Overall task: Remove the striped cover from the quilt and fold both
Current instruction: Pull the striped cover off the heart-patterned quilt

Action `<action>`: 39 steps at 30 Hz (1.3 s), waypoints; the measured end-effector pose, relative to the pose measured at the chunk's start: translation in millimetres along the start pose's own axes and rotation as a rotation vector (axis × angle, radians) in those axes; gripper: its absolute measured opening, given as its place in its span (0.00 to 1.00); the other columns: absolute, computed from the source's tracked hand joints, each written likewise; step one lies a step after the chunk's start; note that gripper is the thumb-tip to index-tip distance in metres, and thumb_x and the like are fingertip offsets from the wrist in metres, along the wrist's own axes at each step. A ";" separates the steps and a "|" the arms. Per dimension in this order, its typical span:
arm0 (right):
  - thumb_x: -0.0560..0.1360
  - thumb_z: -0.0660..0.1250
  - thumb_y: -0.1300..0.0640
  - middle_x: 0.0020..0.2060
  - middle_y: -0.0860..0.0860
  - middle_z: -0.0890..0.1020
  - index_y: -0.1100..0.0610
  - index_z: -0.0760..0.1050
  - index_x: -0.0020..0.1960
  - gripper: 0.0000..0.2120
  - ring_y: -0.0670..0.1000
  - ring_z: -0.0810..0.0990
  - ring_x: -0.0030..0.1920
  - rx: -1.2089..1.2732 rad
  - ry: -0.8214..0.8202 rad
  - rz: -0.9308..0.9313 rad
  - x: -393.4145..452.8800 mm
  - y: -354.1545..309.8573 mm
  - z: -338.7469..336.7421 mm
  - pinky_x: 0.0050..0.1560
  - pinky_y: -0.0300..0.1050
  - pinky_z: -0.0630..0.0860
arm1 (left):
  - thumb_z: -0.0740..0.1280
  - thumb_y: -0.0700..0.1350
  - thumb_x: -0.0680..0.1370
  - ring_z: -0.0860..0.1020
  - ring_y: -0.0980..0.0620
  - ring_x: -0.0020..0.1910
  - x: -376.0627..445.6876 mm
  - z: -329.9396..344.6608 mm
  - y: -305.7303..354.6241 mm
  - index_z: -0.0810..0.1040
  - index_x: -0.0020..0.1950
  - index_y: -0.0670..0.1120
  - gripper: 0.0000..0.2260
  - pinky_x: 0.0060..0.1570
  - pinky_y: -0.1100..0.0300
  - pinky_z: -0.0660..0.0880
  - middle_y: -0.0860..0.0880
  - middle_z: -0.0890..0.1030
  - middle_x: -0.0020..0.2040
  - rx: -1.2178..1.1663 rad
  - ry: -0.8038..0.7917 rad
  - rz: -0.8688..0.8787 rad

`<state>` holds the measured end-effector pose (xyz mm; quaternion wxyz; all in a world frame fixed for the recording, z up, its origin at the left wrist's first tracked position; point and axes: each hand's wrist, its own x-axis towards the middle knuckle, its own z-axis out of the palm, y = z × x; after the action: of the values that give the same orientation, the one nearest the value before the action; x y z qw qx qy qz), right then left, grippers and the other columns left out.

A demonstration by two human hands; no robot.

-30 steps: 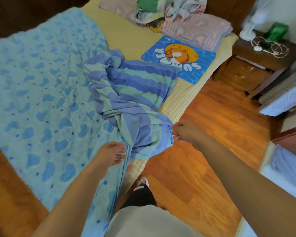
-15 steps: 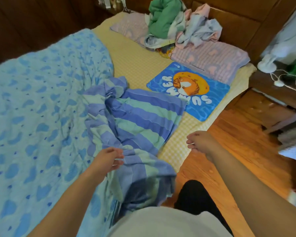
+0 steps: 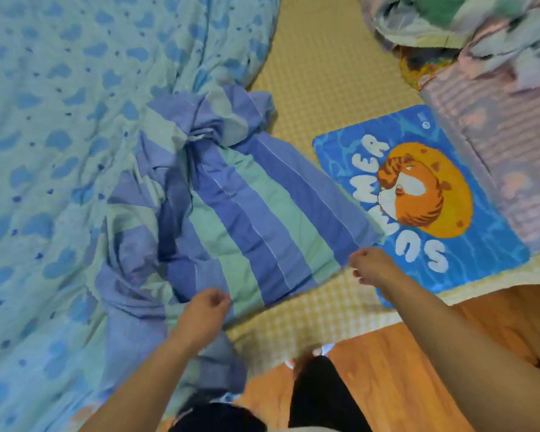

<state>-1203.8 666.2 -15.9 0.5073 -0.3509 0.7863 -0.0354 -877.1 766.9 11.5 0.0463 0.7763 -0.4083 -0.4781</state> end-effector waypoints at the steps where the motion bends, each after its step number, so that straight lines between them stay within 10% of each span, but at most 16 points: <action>1: 0.79 0.59 0.62 0.46 0.58 0.77 0.62 0.77 0.53 0.08 0.57 0.77 0.46 -0.113 0.020 -0.001 30.8 0.0 -9.3 0.47 0.50 0.74 | 0.68 0.47 0.80 0.80 0.47 0.50 10.3 22.4 0.2 0.80 0.53 0.45 0.07 0.47 0.57 0.72 0.48 0.82 0.47 0.122 -0.032 0.019; 5: 0.74 0.67 0.53 0.63 0.61 0.74 0.59 0.67 0.69 0.26 0.64 0.74 0.63 -0.394 0.162 -0.001 147.4 -6.7 -17.1 0.59 0.54 0.74 | 0.68 0.63 0.75 0.66 0.41 0.71 74.1 96.2 -11.4 0.61 0.78 0.52 0.35 0.71 0.51 0.64 0.44 0.65 0.73 0.391 -0.029 0.021; 9: 0.74 0.67 0.42 0.73 0.59 0.66 0.57 0.54 0.78 0.41 0.64 0.66 0.72 -0.385 0.226 -0.145 224.4 -5.8 9.8 0.69 0.58 0.66 | 0.69 0.70 0.67 0.61 0.40 0.72 136.6 133.5 -31.0 0.49 0.80 0.59 0.48 0.68 0.47 0.63 0.43 0.57 0.77 0.785 0.068 -0.006; 14: 0.79 0.62 0.49 0.47 0.60 0.79 0.53 0.66 0.52 0.09 0.65 0.77 0.47 -0.316 0.412 -0.444 162.9 32.0 0.4 0.41 0.50 0.66 | 0.62 0.52 0.79 0.78 0.42 0.55 143.8 118.4 -11.8 0.70 0.62 0.51 0.13 0.51 0.49 0.75 0.46 0.78 0.56 1.032 0.032 0.276; 17: 0.78 0.63 0.51 0.43 0.62 0.80 0.52 0.66 0.51 0.07 0.66 0.78 0.44 -0.437 0.475 -0.230 95.2 99.9 -36.0 0.39 0.52 0.69 | 0.61 0.59 0.77 0.79 0.41 0.56 102.6 105.8 -10.5 0.72 0.59 0.50 0.17 0.52 0.49 0.74 0.46 0.81 0.55 0.921 -0.316 0.433; 21: 0.78 0.61 0.54 0.51 0.62 0.80 0.56 0.74 0.52 0.07 0.64 0.79 0.54 -0.640 0.163 0.110 84.8 116.6 -40.7 0.53 0.55 0.76 | 0.62 0.57 0.75 0.77 0.42 0.61 48.1 106.8 -7.8 0.70 0.63 0.55 0.17 0.59 0.51 0.74 0.47 0.78 0.61 0.725 -0.698 0.448; 27: 0.76 0.63 0.60 0.66 0.61 0.73 0.56 0.68 0.72 0.25 0.64 0.74 0.64 -0.473 0.273 -0.282 142.7 -45.3 0.0 0.60 0.54 0.73 | 0.72 0.46 0.75 0.70 0.38 0.67 158.7 2.8 47.4 0.74 0.69 0.44 0.23 0.68 0.49 0.66 0.39 0.72 0.68 0.255 0.584 0.535; 29: 0.76 0.64 0.59 0.67 0.58 0.73 0.55 0.69 0.72 0.24 0.61 0.75 0.63 -0.353 0.230 -0.373 146.1 -96.9 15.7 0.59 0.52 0.73 | 0.73 0.50 0.74 0.68 0.33 0.68 206.4 -48.3 56.6 0.69 0.73 0.40 0.31 0.69 0.45 0.62 0.32 0.68 0.70 0.255 0.790 0.384; 34: 0.77 0.65 0.60 0.63 0.52 0.78 0.54 0.74 0.67 0.18 0.53 0.77 0.60 -0.158 0.066 -0.464 135.6 -162.8 43.6 0.55 0.46 0.73 | 0.72 0.58 0.75 0.70 0.36 0.70 288.1 -109.8 59.8 0.50 0.81 0.43 0.44 0.70 0.46 0.66 0.37 0.70 0.73 0.004 0.488 -0.106; 39: 0.79 0.64 0.54 0.49 0.51 0.81 0.50 0.78 0.53 0.06 0.50 0.77 0.44 0.027 -0.114 -0.459 134.9 -189.2 31.1 0.44 0.46 0.74 | 0.67 0.36 0.77 0.78 0.50 0.43 247.4 -71.3 119.5 0.80 0.53 0.36 0.07 0.50 0.49 0.77 0.41 0.83 0.47 -0.297 0.114 0.198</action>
<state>-1112.8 454.1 -57.3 0.5340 -0.5153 0.6555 -0.1404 -840.1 497.3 -69.1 0.2303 0.7429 -0.4041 -0.4814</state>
